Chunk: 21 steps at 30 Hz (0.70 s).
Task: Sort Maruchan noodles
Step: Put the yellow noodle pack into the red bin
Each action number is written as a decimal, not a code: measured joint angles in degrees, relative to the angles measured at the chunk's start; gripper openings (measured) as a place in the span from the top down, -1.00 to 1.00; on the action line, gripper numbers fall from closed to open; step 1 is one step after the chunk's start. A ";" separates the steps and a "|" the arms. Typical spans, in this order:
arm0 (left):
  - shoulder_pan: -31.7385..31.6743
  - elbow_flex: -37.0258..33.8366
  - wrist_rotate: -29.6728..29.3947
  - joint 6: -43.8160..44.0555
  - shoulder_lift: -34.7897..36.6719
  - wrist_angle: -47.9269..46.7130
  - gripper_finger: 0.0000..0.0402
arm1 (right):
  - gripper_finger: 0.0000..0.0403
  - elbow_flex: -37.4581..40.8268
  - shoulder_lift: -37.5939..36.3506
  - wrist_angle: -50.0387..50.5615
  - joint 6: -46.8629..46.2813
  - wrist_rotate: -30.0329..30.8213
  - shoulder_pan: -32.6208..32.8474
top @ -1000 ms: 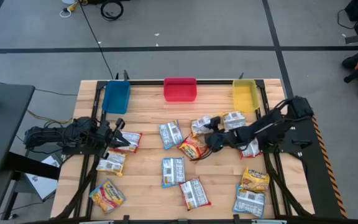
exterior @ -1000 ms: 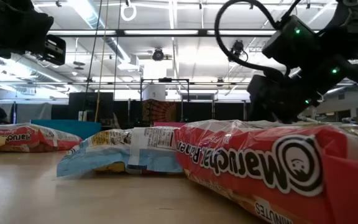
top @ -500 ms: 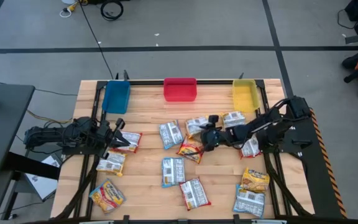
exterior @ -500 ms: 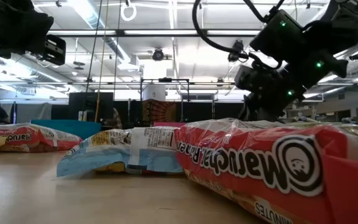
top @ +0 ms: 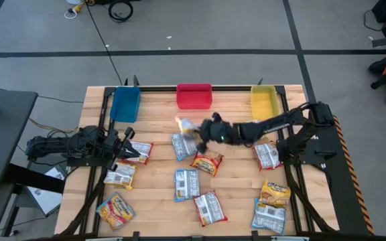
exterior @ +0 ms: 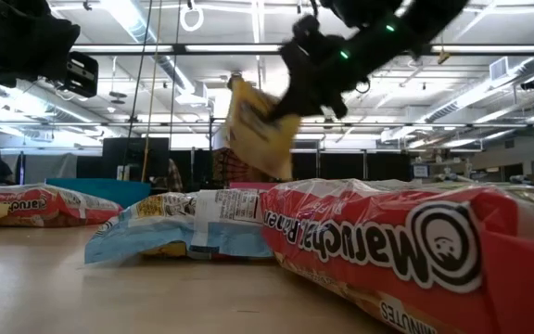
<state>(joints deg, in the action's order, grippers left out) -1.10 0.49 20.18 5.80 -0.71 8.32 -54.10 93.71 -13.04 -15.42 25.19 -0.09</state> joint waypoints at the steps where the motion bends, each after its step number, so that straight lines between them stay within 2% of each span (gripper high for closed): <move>1: 0.00 0.02 0.02 0.00 0.00 0.00 0.84 | 0.88 -1.37 -0.02 -0.32 -2.37 -0.02 -1.11; 6: 0.00 0.01 0.00 0.02 0.00 0.00 0.84 | 0.87 -5.72 -0.02 -2.96 -10.23 -2.63 -7.09; 14: 0.00 0.00 0.00 0.00 0.00 0.00 0.84 | 0.87 -5.95 -0.06 -8.43 -30.65 -2.12 -15.16; 21: 0.00 0.01 0.01 0.00 0.00 0.00 0.84 | 0.88 -5.93 -0.06 -10.23 -36.83 -0.81 -17.43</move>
<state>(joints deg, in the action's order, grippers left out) -1.10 0.50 20.19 5.80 -0.71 8.32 -60.03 93.65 -23.28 -52.25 24.38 -17.52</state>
